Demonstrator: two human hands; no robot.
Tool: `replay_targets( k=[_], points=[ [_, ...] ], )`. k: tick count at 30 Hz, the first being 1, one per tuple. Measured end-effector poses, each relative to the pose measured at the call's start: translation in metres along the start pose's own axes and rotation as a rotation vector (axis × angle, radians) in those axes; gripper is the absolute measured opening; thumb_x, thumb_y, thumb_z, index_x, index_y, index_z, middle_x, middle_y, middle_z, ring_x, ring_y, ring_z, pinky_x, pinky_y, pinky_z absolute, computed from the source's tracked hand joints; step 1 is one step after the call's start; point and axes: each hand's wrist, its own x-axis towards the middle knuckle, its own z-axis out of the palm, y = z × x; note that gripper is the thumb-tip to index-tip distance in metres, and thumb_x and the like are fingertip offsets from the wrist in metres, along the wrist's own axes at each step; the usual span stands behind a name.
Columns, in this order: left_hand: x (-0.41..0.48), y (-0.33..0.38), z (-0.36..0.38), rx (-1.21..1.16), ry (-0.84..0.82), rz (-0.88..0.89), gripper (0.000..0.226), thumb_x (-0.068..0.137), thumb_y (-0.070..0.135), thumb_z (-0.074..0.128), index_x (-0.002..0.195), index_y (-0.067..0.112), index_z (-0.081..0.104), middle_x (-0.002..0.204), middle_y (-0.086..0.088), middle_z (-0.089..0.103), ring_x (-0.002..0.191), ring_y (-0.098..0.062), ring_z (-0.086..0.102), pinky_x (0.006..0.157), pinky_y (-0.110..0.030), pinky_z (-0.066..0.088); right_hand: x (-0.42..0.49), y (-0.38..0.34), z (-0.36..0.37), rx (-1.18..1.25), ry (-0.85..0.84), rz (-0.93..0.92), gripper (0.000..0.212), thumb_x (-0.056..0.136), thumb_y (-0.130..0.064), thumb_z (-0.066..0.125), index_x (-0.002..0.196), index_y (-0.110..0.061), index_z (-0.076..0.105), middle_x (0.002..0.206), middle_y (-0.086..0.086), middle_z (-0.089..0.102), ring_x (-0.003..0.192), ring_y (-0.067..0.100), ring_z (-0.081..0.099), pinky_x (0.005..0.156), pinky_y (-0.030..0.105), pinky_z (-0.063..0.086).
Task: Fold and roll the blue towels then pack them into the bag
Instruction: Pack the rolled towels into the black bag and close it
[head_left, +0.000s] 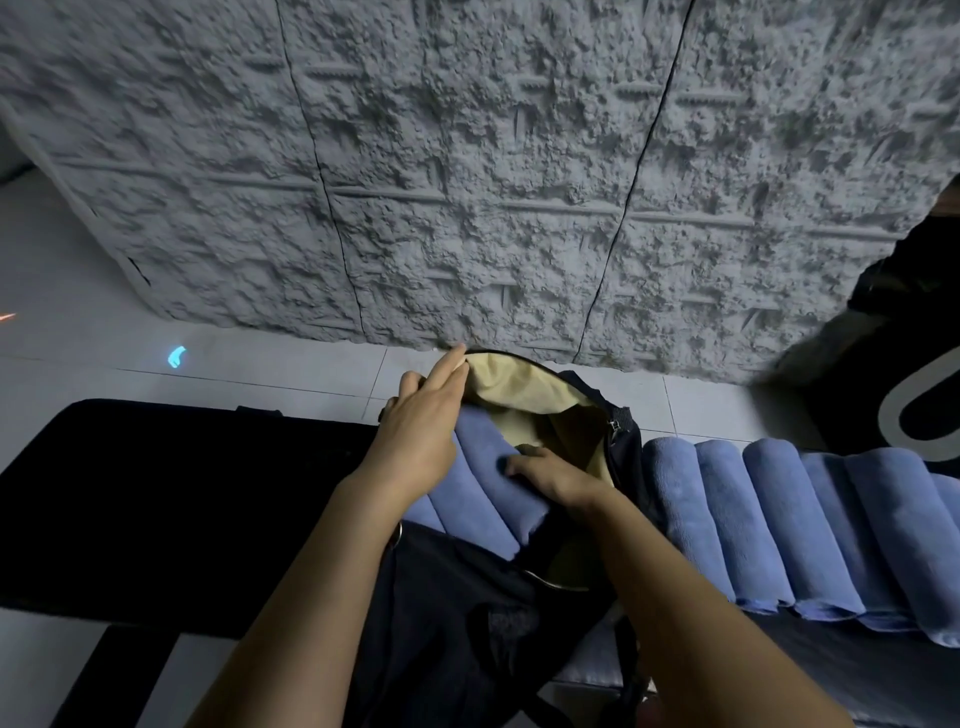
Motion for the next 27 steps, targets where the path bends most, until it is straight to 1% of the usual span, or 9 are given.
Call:
replay_targets(
  k=[3,5,7,10,17,20,22,24,27],
  points=[
    [0.001,-0.001,0.003,-0.002,-0.004,0.001,0.083,0.072,-0.02,0.028,0.144,0.021,0.022,0.154,0.025,-0.007,0.106,-0.021,0.031,0.079,-0.037,0.045,0.002,0.006,0.004,-0.264,0.034,-0.029,0.03,0.095,-0.024,0.046,0.121,-0.011,0.052,0.117,0.012,0.057,0.108,0.025,0.052,0.094,0.033,0.042],
    [0.002,-0.001,0.003,-0.011,-0.004,-0.002,0.084,0.07,-0.02,0.028,0.143,0.021,0.023,0.154,0.026,-0.006,0.106,-0.021,0.032,0.079,-0.037,0.045,0.0,0.01,0.016,-0.533,0.156,-0.118,0.055,0.096,-0.037,0.039,0.145,-0.013,0.028,0.142,0.016,0.036,0.13,0.034,0.032,0.107,0.043,0.026],
    [0.002,-0.001,0.002,-0.025,-0.006,-0.006,0.082,0.071,-0.018,0.028,0.143,0.021,0.024,0.154,0.026,-0.005,0.107,-0.022,0.032,0.08,-0.038,0.045,-0.009,0.011,0.032,-0.559,0.231,-0.185,0.073,0.092,-0.057,0.037,0.151,-0.028,0.006,0.153,0.009,0.018,0.134,0.037,0.024,0.107,0.048,0.027],
    [0.001,0.002,0.003,-0.043,-0.009,-0.021,0.081,0.074,-0.018,0.029,0.144,0.022,0.023,0.154,0.026,-0.005,0.111,-0.021,0.032,0.08,-0.036,0.045,-0.018,0.015,0.051,-0.642,0.279,-0.279,0.086,0.078,-0.08,0.035,0.147,-0.042,0.0,0.153,0.006,0.014,0.13,0.036,0.028,0.101,0.048,0.033],
    [0.0,-0.001,0.006,-0.028,0.002,0.011,0.077,0.074,-0.018,0.029,0.139,0.023,0.03,0.153,0.028,-0.003,0.107,-0.019,0.033,0.073,-0.031,0.039,-0.008,0.03,0.058,-0.9,0.254,-0.258,0.101,0.057,-0.086,-0.013,0.148,-0.041,-0.01,0.158,0.014,-0.008,0.138,0.038,0.016,0.104,0.05,0.027],
    [-0.004,0.0,0.006,-0.007,0.018,-0.016,0.071,0.08,-0.013,0.033,0.14,0.025,0.031,0.154,0.025,0.001,0.115,-0.018,0.032,0.081,-0.027,0.032,-0.009,0.02,0.055,-0.884,0.175,-0.211,0.101,0.06,-0.089,0.001,0.148,-0.04,-0.011,0.158,0.014,-0.014,0.143,0.04,-0.001,0.11,0.056,0.014],
    [-0.009,0.004,0.008,0.04,0.043,-0.05,0.066,0.086,-0.005,0.038,0.142,0.028,0.03,0.155,0.02,0.004,0.124,-0.018,0.028,0.09,-0.03,0.032,-0.021,0.014,0.047,-0.89,0.178,-0.266,0.089,0.077,-0.081,0.017,0.15,-0.036,-0.005,0.159,0.012,-0.012,0.144,0.038,-0.005,0.113,0.057,0.006],
    [-0.016,0.009,0.008,0.064,0.138,-0.062,0.061,0.085,0.0,0.046,0.138,0.029,0.04,0.156,0.013,0.014,0.128,-0.021,0.027,0.098,-0.036,0.032,-0.039,0.013,0.033,-0.878,0.249,-0.392,0.072,0.091,-0.061,0.035,0.15,-0.03,0.008,0.159,0.008,0.001,0.145,0.035,0.002,0.116,0.051,0.008],
    [-0.024,0.025,0.013,0.036,0.33,0.038,0.052,0.072,-0.004,0.061,0.118,0.019,0.062,0.144,0.0,0.042,0.12,-0.027,0.039,0.094,-0.046,0.04,-0.067,0.025,-0.004,-0.818,0.451,-0.559,0.056,0.091,-0.042,0.046,0.142,-0.024,0.033,0.148,0.004,0.033,0.133,0.031,0.03,0.11,0.042,0.028]
  ],
)
